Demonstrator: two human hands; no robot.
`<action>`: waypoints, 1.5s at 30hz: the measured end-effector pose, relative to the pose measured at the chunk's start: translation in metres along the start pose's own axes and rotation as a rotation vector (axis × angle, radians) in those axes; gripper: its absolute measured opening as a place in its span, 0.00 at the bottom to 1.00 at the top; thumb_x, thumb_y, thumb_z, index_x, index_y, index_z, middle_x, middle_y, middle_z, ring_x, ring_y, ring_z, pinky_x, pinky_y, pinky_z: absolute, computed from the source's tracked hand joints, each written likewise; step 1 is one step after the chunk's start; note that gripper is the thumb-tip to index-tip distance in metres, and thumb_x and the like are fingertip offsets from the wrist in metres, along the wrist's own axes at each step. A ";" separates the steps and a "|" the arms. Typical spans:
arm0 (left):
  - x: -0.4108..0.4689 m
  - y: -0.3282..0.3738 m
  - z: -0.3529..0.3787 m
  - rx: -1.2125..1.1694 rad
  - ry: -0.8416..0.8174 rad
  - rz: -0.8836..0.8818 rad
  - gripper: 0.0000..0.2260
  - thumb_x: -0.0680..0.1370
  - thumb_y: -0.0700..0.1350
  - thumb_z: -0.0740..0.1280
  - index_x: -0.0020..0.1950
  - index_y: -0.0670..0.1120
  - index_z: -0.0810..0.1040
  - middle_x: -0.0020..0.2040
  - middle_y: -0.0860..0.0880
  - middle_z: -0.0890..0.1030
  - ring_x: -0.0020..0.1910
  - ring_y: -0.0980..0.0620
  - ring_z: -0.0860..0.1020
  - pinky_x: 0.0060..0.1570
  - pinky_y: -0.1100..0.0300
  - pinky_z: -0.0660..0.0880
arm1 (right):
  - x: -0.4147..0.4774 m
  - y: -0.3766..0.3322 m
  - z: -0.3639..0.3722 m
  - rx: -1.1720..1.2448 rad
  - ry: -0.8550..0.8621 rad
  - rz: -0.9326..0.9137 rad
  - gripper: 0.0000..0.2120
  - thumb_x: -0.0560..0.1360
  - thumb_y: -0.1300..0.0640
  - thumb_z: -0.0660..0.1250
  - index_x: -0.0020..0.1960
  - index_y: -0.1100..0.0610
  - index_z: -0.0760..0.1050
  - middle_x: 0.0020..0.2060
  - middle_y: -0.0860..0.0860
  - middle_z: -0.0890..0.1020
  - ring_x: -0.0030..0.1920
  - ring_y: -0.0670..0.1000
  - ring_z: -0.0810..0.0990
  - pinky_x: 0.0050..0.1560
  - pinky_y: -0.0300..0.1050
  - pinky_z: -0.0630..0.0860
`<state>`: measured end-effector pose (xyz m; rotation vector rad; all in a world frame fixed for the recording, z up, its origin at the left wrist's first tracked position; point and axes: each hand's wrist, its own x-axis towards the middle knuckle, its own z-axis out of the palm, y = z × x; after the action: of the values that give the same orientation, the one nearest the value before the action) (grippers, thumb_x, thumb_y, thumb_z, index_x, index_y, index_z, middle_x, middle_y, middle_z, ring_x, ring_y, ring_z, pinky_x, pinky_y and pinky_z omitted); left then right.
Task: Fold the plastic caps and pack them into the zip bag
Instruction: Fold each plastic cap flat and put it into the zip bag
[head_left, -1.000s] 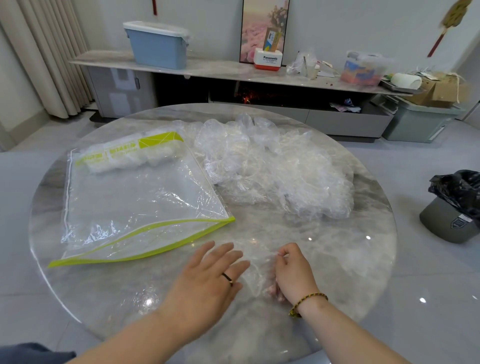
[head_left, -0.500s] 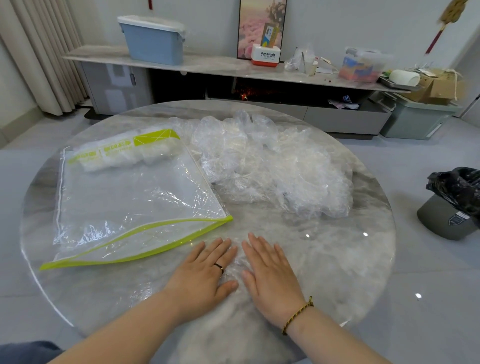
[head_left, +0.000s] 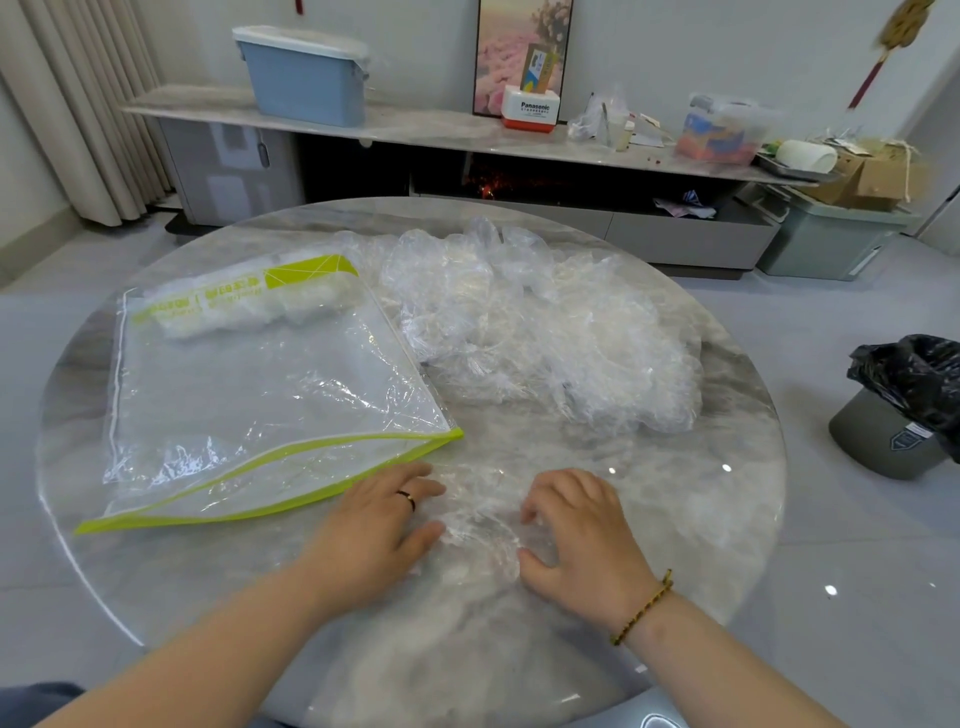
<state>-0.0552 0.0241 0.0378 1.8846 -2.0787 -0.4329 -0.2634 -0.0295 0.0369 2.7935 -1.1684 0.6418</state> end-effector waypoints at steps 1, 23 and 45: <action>0.000 -0.001 -0.003 -0.047 0.080 -0.023 0.42 0.63 0.69 0.40 0.67 0.48 0.71 0.70 0.54 0.66 0.69 0.54 0.65 0.64 0.68 0.56 | 0.001 0.002 -0.008 -0.032 -0.014 -0.038 0.08 0.58 0.45 0.57 0.34 0.45 0.70 0.32 0.41 0.76 0.41 0.44 0.68 0.46 0.37 0.59; -0.015 0.030 -0.005 0.267 -0.156 0.068 0.15 0.77 0.57 0.59 0.62 0.55 0.72 0.57 0.55 0.77 0.59 0.55 0.73 0.47 0.62 0.65 | -0.012 -0.020 -0.014 0.158 0.021 -0.121 0.14 0.62 0.55 0.58 0.47 0.54 0.67 0.43 0.53 0.79 0.48 0.50 0.71 0.53 0.39 0.66; -0.009 0.023 0.011 -0.098 0.079 0.052 0.21 0.70 0.61 0.54 0.52 0.50 0.76 0.44 0.53 0.82 0.45 0.53 0.79 0.43 0.64 0.68 | -0.012 -0.031 -0.001 0.851 -0.090 0.706 0.15 0.75 0.65 0.62 0.30 0.54 0.69 0.18 0.47 0.75 0.25 0.43 0.77 0.35 0.39 0.76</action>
<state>-0.0793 0.0357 0.0371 1.7592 -2.0133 -0.4327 -0.2503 0.0007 0.0368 2.9413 -2.4143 1.3306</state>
